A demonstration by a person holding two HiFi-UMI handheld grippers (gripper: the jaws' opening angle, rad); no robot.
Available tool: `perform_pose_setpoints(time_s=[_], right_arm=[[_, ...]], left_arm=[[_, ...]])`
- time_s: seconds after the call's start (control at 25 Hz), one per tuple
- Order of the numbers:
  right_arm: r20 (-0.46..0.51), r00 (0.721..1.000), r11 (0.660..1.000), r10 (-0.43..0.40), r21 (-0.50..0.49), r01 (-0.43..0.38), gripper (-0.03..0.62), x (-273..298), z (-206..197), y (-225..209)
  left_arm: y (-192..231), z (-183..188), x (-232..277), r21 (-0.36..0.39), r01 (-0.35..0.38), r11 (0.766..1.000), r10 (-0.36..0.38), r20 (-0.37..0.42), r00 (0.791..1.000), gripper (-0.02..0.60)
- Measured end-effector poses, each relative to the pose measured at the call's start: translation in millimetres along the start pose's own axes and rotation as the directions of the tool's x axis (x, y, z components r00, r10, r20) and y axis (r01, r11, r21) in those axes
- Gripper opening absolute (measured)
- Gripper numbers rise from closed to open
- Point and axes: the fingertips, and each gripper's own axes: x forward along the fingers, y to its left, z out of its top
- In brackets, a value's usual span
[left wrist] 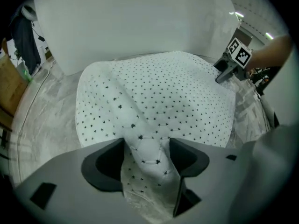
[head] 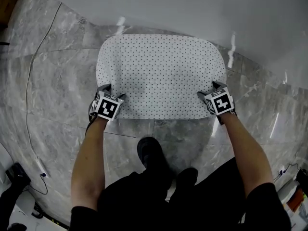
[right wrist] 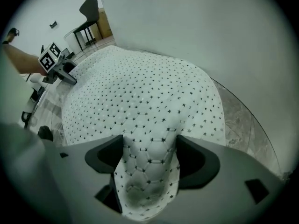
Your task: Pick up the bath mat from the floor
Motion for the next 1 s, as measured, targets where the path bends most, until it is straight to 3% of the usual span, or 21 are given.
perform_pose_setpoints(time_s=[0.16, 0.32, 0.4, 0.52, 1.0], right_arm=[[0.005, 1.000, 0.999, 0.015, -0.030, -0.015, 0.319, -1.0, 2.7, 9.2], [0.012, 0.997, 0.997, 0.075, -0.009, -0.075, 0.136, -0.9, 5.6, 28.4], [0.021, 0.995, 0.995, 0.096, 0.011, -0.096, 0.077, -0.8, 5.9, 34.6], [0.030, 0.995, 0.995, 0.098, 0.010, -0.099, 0.055, -3.2, 6.4, 36.4], [0.084, 0.985, 0.989, 0.147, -0.027, -0.146, 0.038, -28.7, 24.2, 34.9]], left_arm=[[-1.5, -0.2, 1.2, -0.029, 0.021, 0.999, -0.020, 0.028, 0.999, 0.295], [-12.6, 3.0, -10.6, -0.111, 0.065, 0.992, -0.063, 0.017, 0.998, 0.217], [-18.4, 7.1, -18.5, -0.134, 0.082, 0.988, -0.081, 0.012, 0.997, 0.164], [-27.4, 10.5, -23.3, -0.133, 0.084, 0.988, -0.080, 0.036, 0.996, 0.072], [-27.1, 22.3, -51.7, -0.172, 0.044, 0.984, -0.020, 0.137, 0.990, 0.054]])
